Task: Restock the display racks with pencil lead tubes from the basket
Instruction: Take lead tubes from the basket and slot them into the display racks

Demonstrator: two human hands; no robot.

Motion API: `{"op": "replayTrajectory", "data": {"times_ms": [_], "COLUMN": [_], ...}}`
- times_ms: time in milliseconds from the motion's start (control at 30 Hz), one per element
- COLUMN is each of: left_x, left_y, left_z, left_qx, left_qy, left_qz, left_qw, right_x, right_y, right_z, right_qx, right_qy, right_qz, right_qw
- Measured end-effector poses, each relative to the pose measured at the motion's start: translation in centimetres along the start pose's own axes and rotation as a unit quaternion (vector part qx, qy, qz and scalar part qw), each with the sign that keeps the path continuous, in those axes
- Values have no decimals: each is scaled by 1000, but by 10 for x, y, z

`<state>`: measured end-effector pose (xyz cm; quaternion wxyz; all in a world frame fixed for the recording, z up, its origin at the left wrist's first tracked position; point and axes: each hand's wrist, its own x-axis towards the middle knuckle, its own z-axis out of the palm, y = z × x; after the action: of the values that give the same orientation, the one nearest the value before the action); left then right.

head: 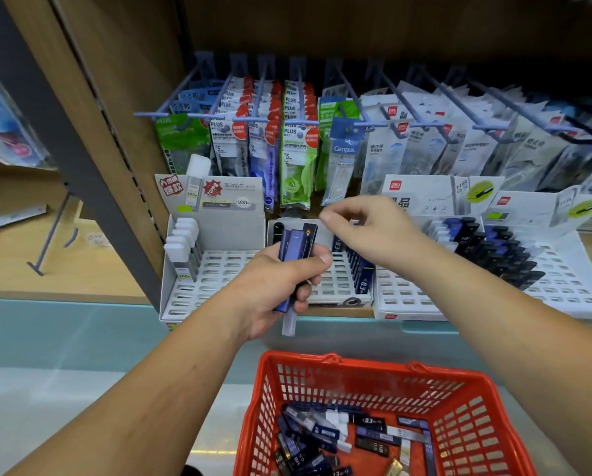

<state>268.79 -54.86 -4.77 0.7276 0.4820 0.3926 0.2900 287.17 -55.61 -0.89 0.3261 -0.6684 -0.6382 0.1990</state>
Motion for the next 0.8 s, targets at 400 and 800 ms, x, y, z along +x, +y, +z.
{"op": "replayTrajectory", "data": {"times_ms": [400, 800], "left_x": [-17, -29], "left_y": [6, 3], "left_z": [-28, -50], "left_qx": [-37, 56], "left_qy": [82, 89], "left_qz": [43, 73], "left_qw": [995, 992], "right_x": [-28, -37], "right_y": [2, -26], "right_z": [29, 55], "right_qx": [362, 193], "right_qy": [1, -103], "right_qz": [162, 10], "right_qw": [918, 976]}}
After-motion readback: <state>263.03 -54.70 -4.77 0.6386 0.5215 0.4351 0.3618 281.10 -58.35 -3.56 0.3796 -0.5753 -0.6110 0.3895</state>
